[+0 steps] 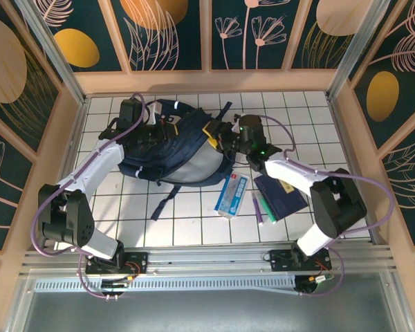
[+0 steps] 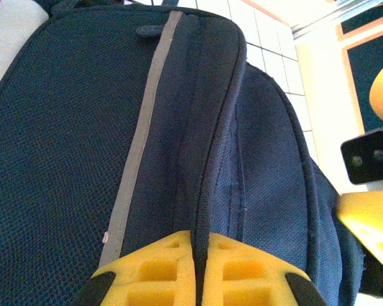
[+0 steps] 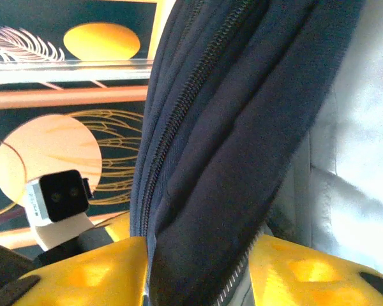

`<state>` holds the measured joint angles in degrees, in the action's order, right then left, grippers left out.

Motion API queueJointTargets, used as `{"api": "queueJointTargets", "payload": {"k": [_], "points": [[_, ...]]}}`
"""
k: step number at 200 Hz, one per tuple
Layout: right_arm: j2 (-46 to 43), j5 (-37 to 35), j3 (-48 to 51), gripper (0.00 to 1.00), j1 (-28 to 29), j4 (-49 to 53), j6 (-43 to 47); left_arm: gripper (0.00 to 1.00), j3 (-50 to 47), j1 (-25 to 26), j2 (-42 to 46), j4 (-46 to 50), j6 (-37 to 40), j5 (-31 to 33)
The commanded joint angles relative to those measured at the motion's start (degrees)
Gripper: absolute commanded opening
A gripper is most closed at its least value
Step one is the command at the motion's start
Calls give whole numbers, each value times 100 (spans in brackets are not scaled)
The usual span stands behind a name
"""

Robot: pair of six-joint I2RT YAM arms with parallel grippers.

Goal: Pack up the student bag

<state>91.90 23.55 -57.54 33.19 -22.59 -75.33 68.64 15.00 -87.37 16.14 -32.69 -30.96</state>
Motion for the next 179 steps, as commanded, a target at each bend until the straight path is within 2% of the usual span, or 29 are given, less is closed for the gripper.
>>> {"api": "queueJointTargets", "payload": {"k": [1,10,14,19,31,34,41,43,46,51,60,71,83,97,111,139,164,179], "points": [[38,151,-350,17,3,-384,-455,0,77,-57,191,-149,617,169],[61,80,-524,11,14,3,-276,0,218,-53,256,-33,912,304],[69,44,-611,8,18,163,-188,7,294,-59,306,45,1058,412],[82,12,-706,5,26,325,-96,21,379,-48,400,127,1214,535],[93,-42,-826,2,38,508,17,43,503,75,773,236,1780,778],[98,-43,-835,2,48,504,10,47,502,170,899,248,2039,859],[124,-27,-851,1,52,465,-7,63,437,511,1209,245,2769,1110],[125,-22,-853,1,54,461,-12,76,393,624,1296,224,2981,1209],[140,-5,-863,1,54,436,-26,87,311,811,1447,183,3234,1362],[165,32,-888,1,64,403,-49,98,126,1088,1678,44,3630,1609],[224,85,-960,0,91,400,-69,99,-254,1476,2020,-336,3852,1869],[286,128,-1067,0,109,408,-78,99,-652,1752,2291,-778,3729,2075],[307,94,-1167,0,147,465,-61,99,-1011,2134,2432,-1094,3744,2575],[309,13,-1243,0,178,505,-50,99,-1161,2717,2303,-1109,4112,3516],[328,-32,-1348,0,202,624,-38,99,-1052,3071,1921,-920,4352,4326],[323,-172,-1441,0,231,859,-74,99,-1110,3328,1480,-1393,4684,5719],[206,-322,-1354,0,264,984,-358,99,-1247,3324,1151,-1933,4763,6369],[133,-386,-1313,0,299,1014,-500,99,-1257,3317,859,-2141,4713,6966]]}}
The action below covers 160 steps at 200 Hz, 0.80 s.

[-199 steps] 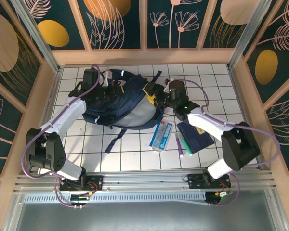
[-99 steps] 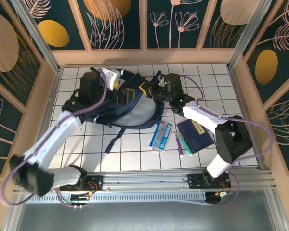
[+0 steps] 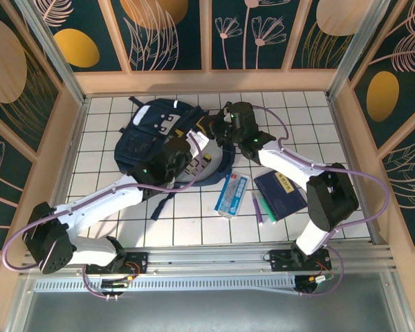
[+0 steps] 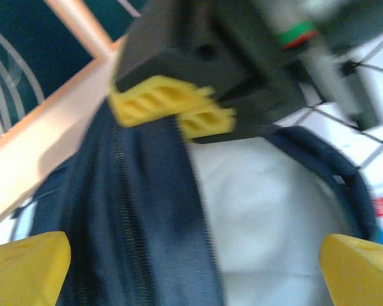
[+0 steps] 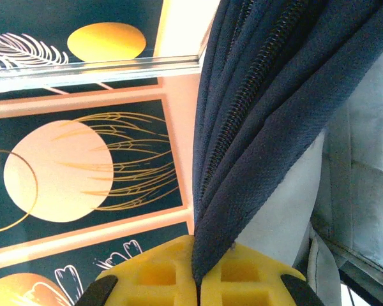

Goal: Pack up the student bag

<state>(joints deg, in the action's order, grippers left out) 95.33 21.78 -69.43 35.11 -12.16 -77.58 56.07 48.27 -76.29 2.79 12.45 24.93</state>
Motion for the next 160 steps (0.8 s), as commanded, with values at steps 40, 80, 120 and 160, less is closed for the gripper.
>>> {"api": "queueJointTargets", "payload": {"k": [40,80,120,160], "points": [[-395,-429,-107,0,151,235,-385,84,-266,-12,-686,-1578,474,3130],[-577,-611,18,21,-12,1027,7,15,-271,-119,-579,-1476,424,3164],[-1325,-1290,560,79,-240,3193,1203,0,59,-161,-396,-1188,438,2623],[-2419,-2476,1521,88,-344,4983,2162,0,343,-172,-508,-1355,755,2448]]}}
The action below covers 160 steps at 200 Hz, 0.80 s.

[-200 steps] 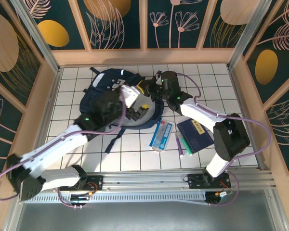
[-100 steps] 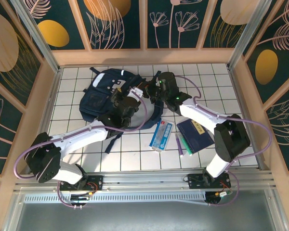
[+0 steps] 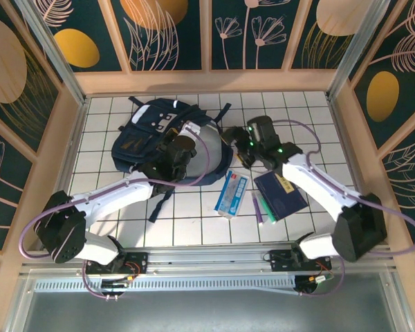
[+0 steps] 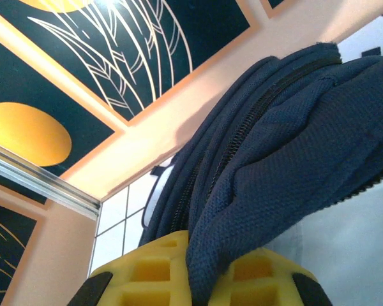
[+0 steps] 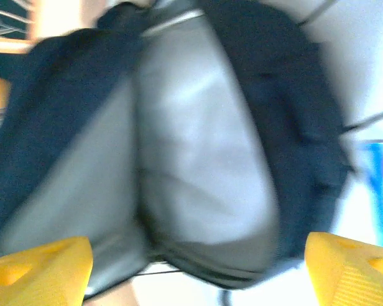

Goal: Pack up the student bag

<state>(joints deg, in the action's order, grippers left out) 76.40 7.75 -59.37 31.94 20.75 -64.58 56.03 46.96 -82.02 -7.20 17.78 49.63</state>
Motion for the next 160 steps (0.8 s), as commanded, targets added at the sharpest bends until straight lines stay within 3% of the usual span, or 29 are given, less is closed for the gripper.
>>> {"api": "queueJointTargets", "payload": {"k": [1,34,58,86,102,117,134,160], "points": [[-545,-1109,541,88,-24,1728,882,0,347,-44,64,-372,232,-27],[-766,-1523,1120,87,-758,2341,1395,0,-66,-198,175,-1090,696,-959],[-955,-1176,1270,84,-1025,2016,1933,0,-395,-395,340,-1246,725,-1731],[-749,-898,1222,81,-1052,2010,2724,0,-597,-444,473,-1382,1074,-1981],[-422,-1523,1033,81,-1124,2346,2900,0,-834,-459,596,-1536,1374,-2282],[-144,-1784,894,83,-1594,2363,3156,0,-1224,-549,787,-1847,1694,-2797],[54,-999,932,85,-2463,2043,3548,0,-1690,-704,1054,-2111,2027,-3625],[174,-372,1077,85,-3604,1665,3963,0,-1860,-932,1031,-2082,2379,-3659]]}}
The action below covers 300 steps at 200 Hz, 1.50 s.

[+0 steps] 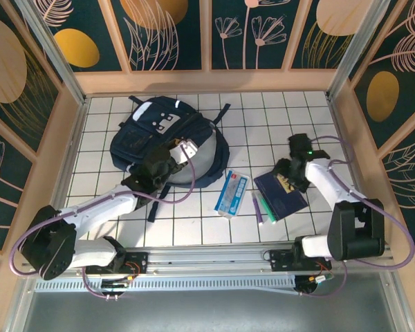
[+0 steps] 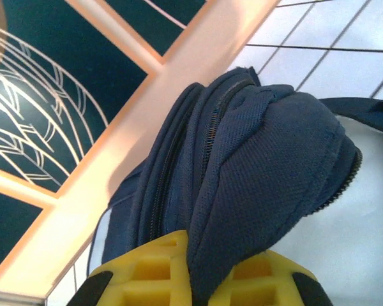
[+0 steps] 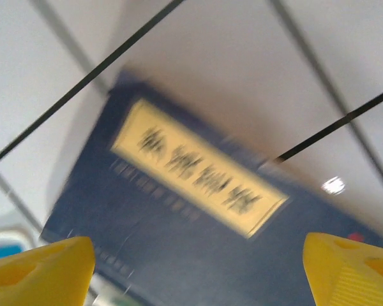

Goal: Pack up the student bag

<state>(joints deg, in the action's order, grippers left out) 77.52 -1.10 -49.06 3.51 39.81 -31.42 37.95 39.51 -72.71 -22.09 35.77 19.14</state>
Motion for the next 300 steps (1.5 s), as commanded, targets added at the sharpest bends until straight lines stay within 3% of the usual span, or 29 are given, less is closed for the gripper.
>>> {"api": "queueJointTargets", "payload": {"k": [1,24,28,37,40,43,54,69,82,98,128,158,187,209,247,256,270,300], "points": [[67,514,41,85,-784,-248,664,1,-52,-197,95,-581,594,-616],[270,798,-7,84,-1087,-286,1020,33,50,-384,123,-83,505,-667],[314,843,1,84,-1111,-290,1058,46,118,-391,144,93,423,-680],[404,897,32,84,-1139,-313,1149,88,397,-392,200,739,218,-916],[423,907,40,84,-1156,-322,1155,96,557,-396,216,1047,92,-1096],[444,922,51,83,-1168,-325,1176,99,730,-395,226,1322,-31,-1279],[484,981,108,83,-1233,-381,1191,99,1353,-379,178,2157,-658,-2037],[441,1147,195,82,-1331,-478,1127,99,2049,-198,-40,2459,-1820,-2826],[368,1047,243,81,-1360,-469,886,99,2484,200,-382,2456,-2717,-2786],[305,51,217,85,-1462,83,-107,97,3034,690,-931,2555,-3204,-2969],[-465,615,760,96,-1903,173,-769,93,3538,1177,-1858,1970,-4116,-3243],[-1175,1469,1338,94,-2420,-286,-600,90,4337,1459,-3116,1889,-4578,-2968],[-1560,2201,1843,88,-2751,-675,-407,88,5832,1466,-4613,2775,-4759,-2818],[-1733,2775,2141,80,-2766,-1054,-452,88,6486,1470,-5275,3036,-4805,-2895],[-1668,2932,2483,79,-2768,-1664,-483,86,7394,1550,-6198,3765,-4945,-3232],[-1631,2986,2539,74,-2767,-1813,-470,86,7583,1560,-6406,3912,-5008,-3194],[-1637,3323,2641,56,-2768,-2228,-341,85,7773,1557,-6636,4007,-5191,-3030],[-1600,3154,2553,50,-2733,-2449,-49,84,8226,1551,-7021,4264,-5611,-2500]]}}
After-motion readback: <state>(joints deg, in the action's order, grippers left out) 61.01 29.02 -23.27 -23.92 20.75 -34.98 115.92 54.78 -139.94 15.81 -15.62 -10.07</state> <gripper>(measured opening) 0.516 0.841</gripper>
